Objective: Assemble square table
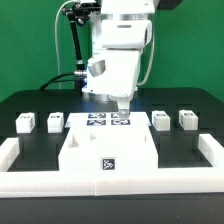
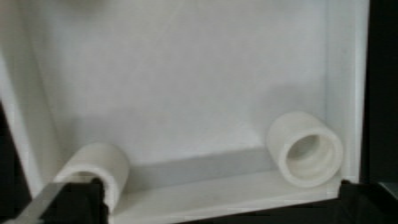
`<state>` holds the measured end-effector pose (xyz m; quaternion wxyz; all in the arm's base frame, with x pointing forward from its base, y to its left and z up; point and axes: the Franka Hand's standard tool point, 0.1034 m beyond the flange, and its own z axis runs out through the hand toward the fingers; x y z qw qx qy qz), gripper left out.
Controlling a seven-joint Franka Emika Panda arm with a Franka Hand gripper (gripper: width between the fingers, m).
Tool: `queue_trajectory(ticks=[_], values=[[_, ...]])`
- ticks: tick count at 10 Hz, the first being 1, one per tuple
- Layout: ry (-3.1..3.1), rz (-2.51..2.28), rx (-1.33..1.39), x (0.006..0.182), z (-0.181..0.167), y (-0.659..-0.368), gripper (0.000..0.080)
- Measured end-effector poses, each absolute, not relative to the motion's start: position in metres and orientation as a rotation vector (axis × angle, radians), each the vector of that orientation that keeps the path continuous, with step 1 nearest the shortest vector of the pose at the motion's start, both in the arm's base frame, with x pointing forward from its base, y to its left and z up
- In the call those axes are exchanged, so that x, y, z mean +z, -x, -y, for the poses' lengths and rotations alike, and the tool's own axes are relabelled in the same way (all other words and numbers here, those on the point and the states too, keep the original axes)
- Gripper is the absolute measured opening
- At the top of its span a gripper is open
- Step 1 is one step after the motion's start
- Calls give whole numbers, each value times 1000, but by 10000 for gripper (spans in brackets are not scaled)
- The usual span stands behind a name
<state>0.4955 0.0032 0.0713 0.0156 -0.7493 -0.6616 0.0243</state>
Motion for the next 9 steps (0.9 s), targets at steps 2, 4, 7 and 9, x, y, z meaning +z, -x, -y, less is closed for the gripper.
queue_trajectory(ticks=[2,4,7,9], values=[[2230,2125,114,58,-3,-474,650],[2222,2118,129,52,-2,-461,650],[2208,2105,155,47,-2,-441,650],[2208,2081,169,37,3,-436,650]])
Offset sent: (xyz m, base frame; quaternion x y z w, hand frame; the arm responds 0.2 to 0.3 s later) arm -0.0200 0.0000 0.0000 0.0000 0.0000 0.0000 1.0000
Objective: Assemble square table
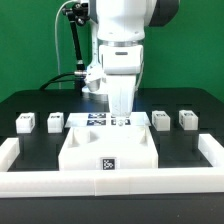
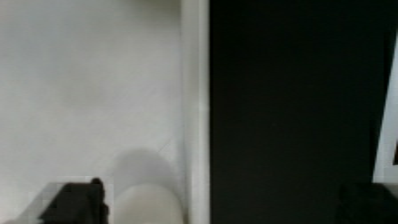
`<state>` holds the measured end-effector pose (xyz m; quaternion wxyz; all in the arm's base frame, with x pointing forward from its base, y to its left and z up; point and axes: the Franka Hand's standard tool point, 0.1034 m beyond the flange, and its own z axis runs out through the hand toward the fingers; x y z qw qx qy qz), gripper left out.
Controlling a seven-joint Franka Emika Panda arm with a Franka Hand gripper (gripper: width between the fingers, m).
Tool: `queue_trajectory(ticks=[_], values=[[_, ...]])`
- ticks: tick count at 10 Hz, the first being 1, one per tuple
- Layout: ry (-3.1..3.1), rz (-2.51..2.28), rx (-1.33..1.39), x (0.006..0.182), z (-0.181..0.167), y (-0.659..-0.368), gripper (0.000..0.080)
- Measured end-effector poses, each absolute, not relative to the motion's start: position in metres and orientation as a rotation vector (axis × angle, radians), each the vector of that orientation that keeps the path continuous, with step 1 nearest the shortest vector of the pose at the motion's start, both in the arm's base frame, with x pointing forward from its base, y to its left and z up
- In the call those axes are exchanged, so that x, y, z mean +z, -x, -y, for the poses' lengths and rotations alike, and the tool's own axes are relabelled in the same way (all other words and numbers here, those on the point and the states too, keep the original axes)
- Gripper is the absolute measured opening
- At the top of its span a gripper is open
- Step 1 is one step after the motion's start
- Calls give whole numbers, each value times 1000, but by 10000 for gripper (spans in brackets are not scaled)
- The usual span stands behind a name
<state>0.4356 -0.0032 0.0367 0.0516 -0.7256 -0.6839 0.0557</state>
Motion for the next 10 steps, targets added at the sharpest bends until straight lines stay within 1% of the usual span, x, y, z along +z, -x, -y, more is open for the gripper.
queue_trajectory(ticks=[4,6,7,8,9,10], values=[[2203,2037,198,11,8,-430,649],[2208,2035,195,11,7,-431,649],[2209,2034,196,11,7,-430,549],[2209,2034,196,11,7,-430,549],[2209,2033,196,10,7,-430,336],[2209,2033,196,10,7,-430,197]])
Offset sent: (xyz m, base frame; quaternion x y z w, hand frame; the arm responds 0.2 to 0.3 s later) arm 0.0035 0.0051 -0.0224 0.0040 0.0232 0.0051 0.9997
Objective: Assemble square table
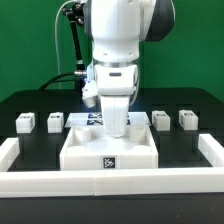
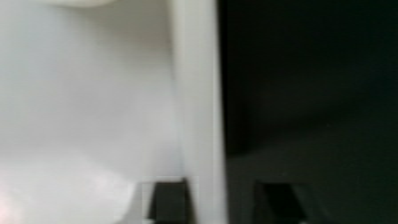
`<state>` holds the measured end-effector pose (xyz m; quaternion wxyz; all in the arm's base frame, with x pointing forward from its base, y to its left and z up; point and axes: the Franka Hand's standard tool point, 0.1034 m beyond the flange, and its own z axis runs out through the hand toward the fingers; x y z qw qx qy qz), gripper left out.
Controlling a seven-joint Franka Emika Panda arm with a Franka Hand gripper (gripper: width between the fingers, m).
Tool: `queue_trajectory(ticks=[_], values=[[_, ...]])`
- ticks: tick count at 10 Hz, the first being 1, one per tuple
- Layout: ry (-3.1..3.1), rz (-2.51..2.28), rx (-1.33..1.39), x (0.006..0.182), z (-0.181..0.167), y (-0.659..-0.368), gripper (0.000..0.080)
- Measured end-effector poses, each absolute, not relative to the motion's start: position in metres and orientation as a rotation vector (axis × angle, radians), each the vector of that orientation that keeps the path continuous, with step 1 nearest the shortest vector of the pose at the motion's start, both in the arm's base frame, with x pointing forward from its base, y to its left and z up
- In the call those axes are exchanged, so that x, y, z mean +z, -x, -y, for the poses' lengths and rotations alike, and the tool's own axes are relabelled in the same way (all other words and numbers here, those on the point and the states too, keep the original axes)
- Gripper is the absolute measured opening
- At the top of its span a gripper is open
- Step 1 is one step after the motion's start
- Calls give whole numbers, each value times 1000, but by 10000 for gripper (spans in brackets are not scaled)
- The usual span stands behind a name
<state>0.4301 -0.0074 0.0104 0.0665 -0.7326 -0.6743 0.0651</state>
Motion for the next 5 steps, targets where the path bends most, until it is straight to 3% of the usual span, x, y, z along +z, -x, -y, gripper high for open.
queue_trajectory(ticks=[1,5], values=[[2209,2034,195,11,7,-430,76],[2218,2042,178,12,7,-434,74]])
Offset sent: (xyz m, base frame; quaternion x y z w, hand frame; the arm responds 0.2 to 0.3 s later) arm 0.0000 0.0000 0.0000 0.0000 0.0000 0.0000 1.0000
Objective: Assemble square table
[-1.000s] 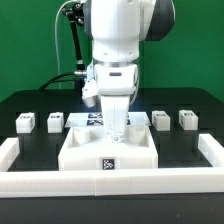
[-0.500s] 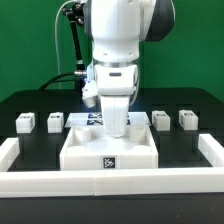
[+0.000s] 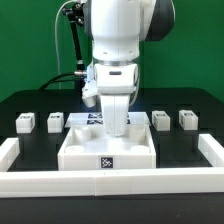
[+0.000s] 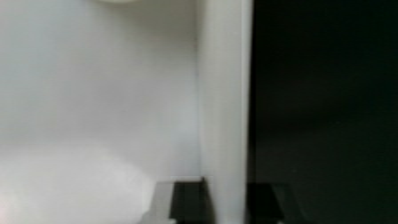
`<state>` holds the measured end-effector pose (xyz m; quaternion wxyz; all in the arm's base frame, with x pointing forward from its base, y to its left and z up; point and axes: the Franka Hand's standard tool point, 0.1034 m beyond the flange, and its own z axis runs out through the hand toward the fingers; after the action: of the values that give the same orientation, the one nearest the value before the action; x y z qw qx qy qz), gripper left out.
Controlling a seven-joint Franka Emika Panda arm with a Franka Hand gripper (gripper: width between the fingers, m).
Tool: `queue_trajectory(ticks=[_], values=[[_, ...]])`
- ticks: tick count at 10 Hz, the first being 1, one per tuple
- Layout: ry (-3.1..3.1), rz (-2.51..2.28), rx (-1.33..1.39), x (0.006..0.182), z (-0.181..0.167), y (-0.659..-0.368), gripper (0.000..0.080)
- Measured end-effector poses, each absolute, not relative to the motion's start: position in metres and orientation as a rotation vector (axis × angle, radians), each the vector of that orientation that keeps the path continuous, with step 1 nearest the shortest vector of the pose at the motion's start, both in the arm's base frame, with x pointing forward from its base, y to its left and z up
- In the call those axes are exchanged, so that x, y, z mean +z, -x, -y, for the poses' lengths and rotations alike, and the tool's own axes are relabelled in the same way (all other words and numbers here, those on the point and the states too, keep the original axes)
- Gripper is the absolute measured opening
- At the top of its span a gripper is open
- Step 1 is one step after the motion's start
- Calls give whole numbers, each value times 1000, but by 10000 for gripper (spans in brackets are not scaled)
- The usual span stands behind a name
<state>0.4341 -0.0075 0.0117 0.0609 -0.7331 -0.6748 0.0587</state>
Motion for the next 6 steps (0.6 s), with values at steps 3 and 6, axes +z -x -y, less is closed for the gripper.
queue_trajectory(ticks=[3,6], values=[[2215,2046,175,12,6,-436,74],[2174,2104,142,11,-16,-456,74]])
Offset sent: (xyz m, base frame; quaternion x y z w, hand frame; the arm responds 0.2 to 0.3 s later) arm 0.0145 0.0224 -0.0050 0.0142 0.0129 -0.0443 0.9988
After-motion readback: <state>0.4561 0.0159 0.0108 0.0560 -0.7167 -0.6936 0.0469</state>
